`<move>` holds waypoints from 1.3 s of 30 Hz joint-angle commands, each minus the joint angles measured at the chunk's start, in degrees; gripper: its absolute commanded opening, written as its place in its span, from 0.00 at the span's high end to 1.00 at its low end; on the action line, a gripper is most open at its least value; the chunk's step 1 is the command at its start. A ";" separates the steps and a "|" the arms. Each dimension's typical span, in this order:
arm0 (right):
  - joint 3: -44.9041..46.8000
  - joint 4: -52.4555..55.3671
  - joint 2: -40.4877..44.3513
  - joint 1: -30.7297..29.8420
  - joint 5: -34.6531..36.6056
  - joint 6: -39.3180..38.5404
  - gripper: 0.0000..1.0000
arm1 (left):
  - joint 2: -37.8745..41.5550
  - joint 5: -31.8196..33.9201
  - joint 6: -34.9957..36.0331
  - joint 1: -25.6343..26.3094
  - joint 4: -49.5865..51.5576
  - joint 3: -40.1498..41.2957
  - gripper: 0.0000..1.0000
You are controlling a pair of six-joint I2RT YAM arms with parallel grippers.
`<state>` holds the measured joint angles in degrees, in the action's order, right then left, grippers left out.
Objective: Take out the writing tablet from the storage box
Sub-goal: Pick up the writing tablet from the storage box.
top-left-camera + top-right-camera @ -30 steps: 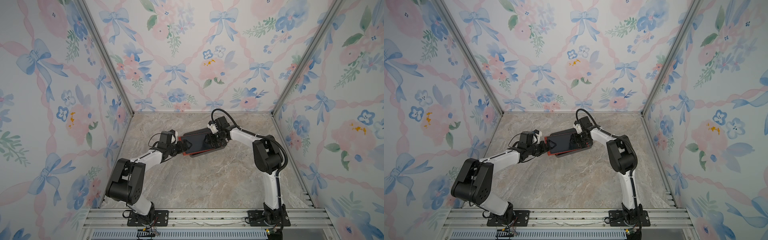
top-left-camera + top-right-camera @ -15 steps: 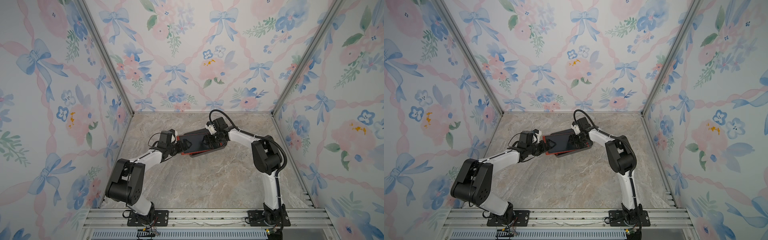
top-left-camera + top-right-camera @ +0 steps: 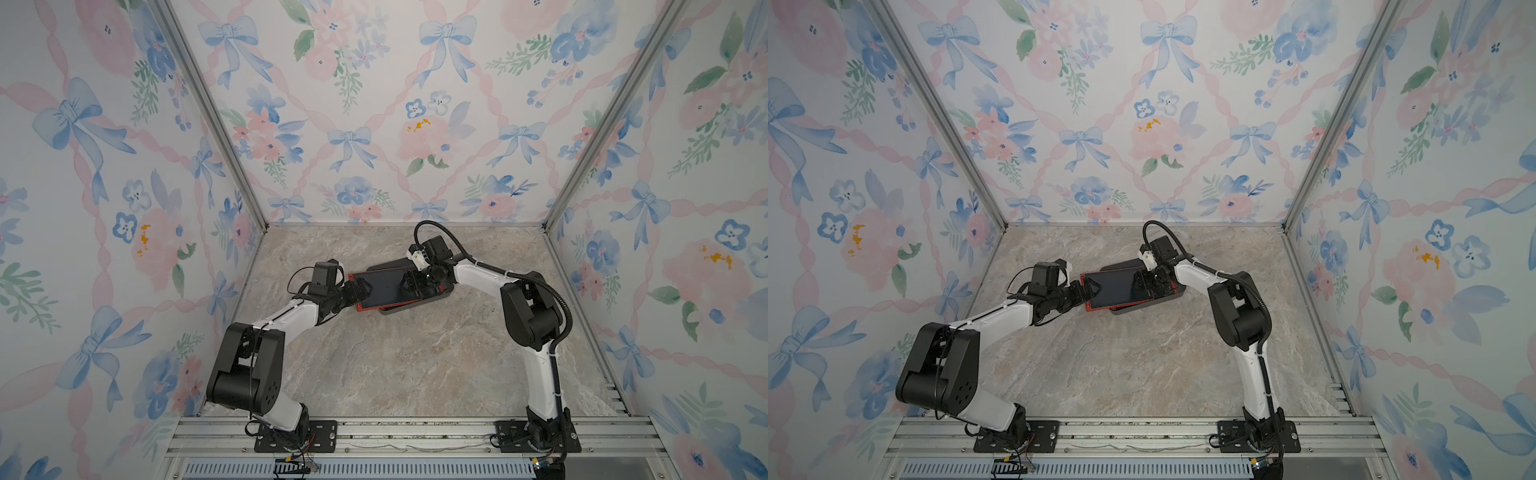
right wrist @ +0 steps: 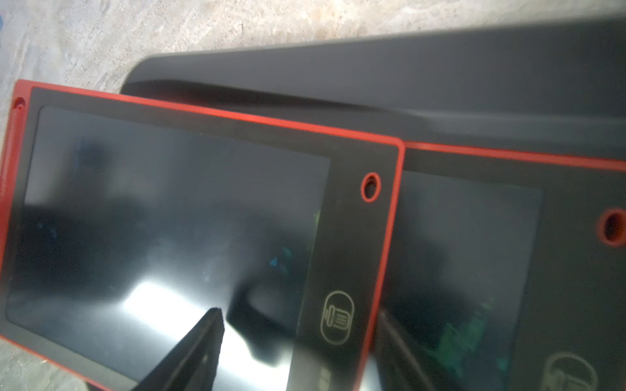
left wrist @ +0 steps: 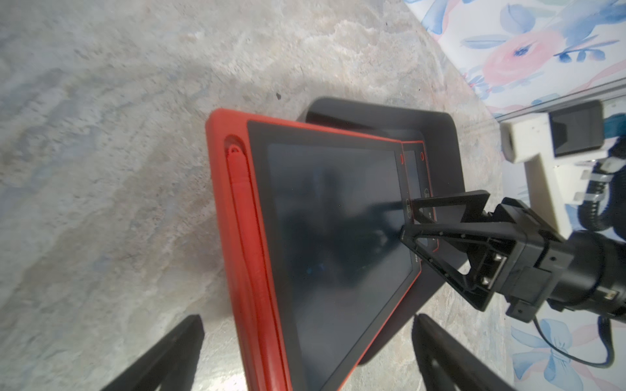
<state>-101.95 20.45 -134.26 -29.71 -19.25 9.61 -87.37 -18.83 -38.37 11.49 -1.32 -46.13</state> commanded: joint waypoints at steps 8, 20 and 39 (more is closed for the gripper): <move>0.49 3.17 1.25 -2.00 1.86 -0.37 0.28 | 1.86 0.30 1.46 -0.59 1.61 0.76 0.02; -0.35 4.39 2.31 -3.70 3.93 -0.91 0.27 | 3.52 -0.26 1.46 -0.62 1.60 0.85 0.02; -2.01 3.55 1.45 -3.93 3.80 -0.73 0.28 | 3.82 -2.97 1.19 -0.75 1.55 0.33 0.05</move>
<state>-102.52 23.18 -133.08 -32.84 -14.90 9.34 -83.96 -20.14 -37.91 11.03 -0.05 -45.84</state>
